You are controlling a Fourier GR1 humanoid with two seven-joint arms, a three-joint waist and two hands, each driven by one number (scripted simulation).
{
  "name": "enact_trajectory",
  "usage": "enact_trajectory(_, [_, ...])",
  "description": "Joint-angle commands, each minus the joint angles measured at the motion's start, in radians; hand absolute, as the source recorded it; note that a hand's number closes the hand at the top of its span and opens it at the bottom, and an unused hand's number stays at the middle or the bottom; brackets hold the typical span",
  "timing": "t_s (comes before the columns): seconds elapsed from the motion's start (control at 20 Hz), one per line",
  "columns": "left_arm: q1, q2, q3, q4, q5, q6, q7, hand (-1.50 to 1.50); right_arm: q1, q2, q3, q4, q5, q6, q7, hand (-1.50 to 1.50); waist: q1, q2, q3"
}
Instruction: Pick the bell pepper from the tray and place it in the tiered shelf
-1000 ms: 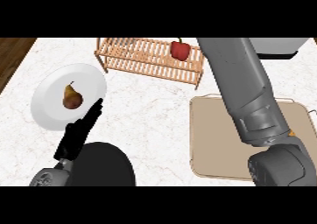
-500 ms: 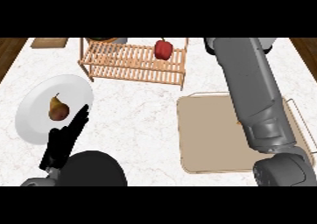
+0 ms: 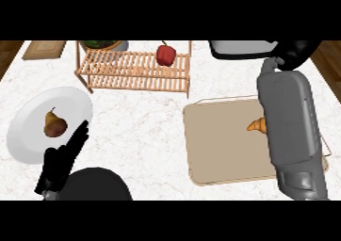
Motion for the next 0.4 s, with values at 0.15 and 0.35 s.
enact_trajectory(0.15, [0.0, -0.015, -0.015, -0.017, -0.014, 0.007, 0.0, 0.0, 0.268, -0.008, 0.127, -0.465, 0.029, 0.272, 0.126, -1.5, 0.019, 0.012, -0.001])
enact_trajectory(0.35, [-0.028, -0.018, -0.016, -0.044, -0.01, 0.003, 0.054, 0.0, 0.491, -0.011, 0.156, -0.737, 0.028, 0.386, 0.204, -1.5, 0.035, 0.02, 0.0])
